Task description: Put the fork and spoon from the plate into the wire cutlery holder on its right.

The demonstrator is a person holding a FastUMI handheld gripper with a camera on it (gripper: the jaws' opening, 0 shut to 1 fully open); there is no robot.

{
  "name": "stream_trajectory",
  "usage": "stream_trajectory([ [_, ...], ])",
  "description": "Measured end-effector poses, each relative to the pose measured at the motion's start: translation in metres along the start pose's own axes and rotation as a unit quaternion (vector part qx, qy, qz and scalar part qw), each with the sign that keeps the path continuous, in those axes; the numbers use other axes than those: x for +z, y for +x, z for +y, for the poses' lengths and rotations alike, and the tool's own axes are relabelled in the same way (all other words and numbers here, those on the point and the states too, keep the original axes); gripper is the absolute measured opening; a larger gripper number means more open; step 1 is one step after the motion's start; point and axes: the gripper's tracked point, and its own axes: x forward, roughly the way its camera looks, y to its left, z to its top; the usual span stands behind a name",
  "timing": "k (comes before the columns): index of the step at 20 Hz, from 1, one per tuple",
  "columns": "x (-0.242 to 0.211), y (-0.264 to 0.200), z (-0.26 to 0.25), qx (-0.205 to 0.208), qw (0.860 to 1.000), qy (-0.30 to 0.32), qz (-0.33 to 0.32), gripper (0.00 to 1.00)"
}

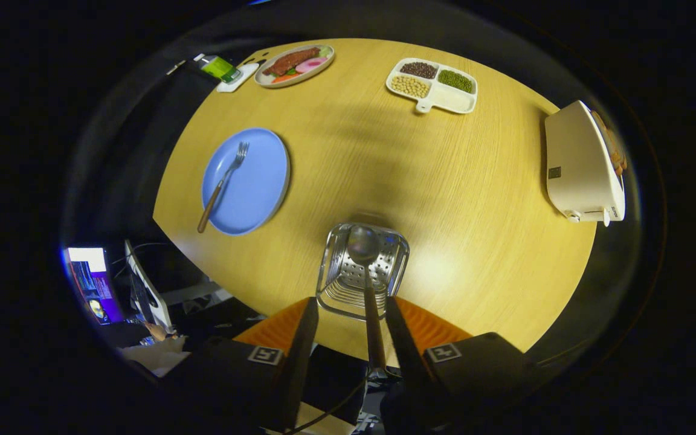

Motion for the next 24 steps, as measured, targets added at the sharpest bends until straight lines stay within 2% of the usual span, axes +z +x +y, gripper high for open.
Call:
stream_trajectory([
  [1,0.005,-0.006,0.005,0.002,1.000,0.001,-0.021,0.89],
  [2,0.009,-0.011,0.008,-0.001,0.999,0.001,-0.043,0.90],
  [4,0.022,-0.027,0.023,-0.006,0.995,-0.002,-0.103,1.00],
  [8,0.034,-0.054,0.070,0.008,0.982,-0.016,-0.188,0.99],
  [13,0.051,-0.050,0.129,0.026,0.974,-0.024,-0.222,0.99],
  [17,0.063,-0.023,0.170,0.033,0.974,-0.032,-0.221,1.00],
  [24,0.073,0.049,0.223,0.036,0.984,-0.042,-0.172,1.00],
])
